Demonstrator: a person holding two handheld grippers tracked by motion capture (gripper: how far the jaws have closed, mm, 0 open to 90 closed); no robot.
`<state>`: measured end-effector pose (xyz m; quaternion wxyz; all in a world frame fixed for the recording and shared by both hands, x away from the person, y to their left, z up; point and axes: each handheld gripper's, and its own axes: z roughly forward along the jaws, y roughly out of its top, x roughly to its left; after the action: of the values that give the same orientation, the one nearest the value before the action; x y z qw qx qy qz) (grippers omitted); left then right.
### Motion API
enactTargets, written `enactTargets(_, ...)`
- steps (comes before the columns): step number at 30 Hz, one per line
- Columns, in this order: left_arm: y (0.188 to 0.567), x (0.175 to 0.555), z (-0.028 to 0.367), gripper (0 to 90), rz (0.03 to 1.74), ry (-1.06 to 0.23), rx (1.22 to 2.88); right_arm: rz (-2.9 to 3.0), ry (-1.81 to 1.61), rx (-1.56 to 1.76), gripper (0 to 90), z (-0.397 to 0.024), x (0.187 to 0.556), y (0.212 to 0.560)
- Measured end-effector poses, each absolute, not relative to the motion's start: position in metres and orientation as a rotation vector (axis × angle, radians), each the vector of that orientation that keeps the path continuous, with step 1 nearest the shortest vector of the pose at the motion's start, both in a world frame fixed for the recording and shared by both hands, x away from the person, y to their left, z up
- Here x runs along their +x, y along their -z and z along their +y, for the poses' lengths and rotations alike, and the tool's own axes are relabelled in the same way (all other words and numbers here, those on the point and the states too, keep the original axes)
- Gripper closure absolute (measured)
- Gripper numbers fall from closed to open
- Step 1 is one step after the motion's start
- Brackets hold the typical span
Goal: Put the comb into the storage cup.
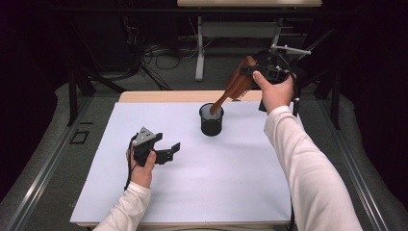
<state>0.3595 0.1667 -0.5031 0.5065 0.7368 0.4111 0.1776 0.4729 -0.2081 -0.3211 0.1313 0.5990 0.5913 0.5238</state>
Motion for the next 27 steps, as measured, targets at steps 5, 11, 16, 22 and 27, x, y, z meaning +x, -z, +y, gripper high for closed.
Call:
enactTargets(5,0.504,0.36,0.167,16.3,0.994,-0.426,1.78,1.724,-1.494,1.716,50.6,-0.203,0.474,0.324)
enactTargets(11,0.504,0.36,0.166,16.2,0.993,-0.427,1.783,1.722,-1.482,1.7,50.5,-0.198,0.475,0.33)
enactTargets(16,0.504,0.36,0.166,16.3,0.992,-0.427,1.789,1.716,-1.479,1.682,50.6,-0.195,0.476,0.334)
enactTargets(22,0.505,0.36,0.167,16.3,0.998,-0.43,1.789,1.718,-1.466,1.661,50.6,-0.192,0.478,0.34)
enactTargets(27,0.505,0.36,0.167,16.3,0.999,-0.428,1.787,1.717,-1.47,1.629,50.6,-0.187,0.477,0.345)
